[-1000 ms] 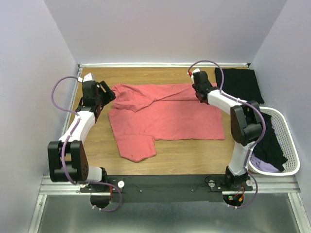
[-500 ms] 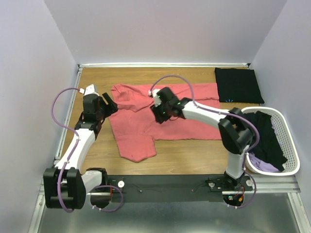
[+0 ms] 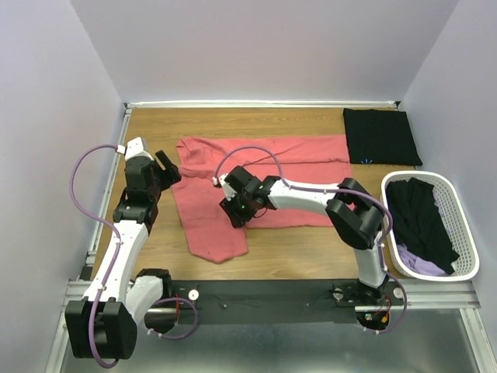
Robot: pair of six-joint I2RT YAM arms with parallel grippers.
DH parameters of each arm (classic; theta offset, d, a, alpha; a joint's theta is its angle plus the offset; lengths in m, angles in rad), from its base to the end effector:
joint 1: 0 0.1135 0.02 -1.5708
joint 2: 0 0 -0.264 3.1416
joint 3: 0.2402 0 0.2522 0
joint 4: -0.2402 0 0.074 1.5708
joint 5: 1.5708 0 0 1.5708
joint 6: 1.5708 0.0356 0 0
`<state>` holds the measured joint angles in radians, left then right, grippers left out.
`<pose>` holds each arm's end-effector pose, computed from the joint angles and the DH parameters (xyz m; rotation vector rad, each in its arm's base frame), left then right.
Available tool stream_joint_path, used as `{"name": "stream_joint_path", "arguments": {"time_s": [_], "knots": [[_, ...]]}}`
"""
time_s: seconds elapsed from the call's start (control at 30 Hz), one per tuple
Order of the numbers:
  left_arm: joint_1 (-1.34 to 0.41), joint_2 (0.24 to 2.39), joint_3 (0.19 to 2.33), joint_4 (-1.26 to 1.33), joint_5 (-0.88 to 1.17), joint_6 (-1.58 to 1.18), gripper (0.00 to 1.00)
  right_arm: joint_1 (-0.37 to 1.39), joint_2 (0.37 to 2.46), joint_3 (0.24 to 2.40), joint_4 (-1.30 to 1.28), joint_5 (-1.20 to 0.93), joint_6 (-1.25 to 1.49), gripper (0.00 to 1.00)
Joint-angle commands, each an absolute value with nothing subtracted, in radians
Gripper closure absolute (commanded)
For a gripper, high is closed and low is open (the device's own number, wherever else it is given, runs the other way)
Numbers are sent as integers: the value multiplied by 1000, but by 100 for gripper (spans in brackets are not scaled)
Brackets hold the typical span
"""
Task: Fold and stack the t-shirts
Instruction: Fold the tshirt
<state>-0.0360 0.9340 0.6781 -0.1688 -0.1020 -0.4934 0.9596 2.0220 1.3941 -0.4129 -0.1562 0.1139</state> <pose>0.2149 -0.0041 0.2767 -0.5176 1.9330 -0.2391 0.2387 0.3502 0.1615 -1.1646 2.4478 0.5583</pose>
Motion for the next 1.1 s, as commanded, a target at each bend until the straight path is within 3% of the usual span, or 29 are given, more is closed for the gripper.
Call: {"name": "stream_joint_path", "arguments": {"time_s": [0.0,0.23,0.4,0.63,1.07], "knots": [[-37,917,660,-193,-135,-468,21,1051,2016,1367,-626,-264,101,49],[-37,969,638,-173,-87,-449,21,1089,1872,1377,-704,-276,57,49],[-37,1011,623,-152,-80,-436,21,1088,1848,1463,-612,-20,8,49],[-31,988,629,-137,-210,-437,21,1085,1999,1545,-359,94,-135,56],[17,996,614,-95,-124,-454,21,1081,2270,1784,-319,92,-204,68]]}}
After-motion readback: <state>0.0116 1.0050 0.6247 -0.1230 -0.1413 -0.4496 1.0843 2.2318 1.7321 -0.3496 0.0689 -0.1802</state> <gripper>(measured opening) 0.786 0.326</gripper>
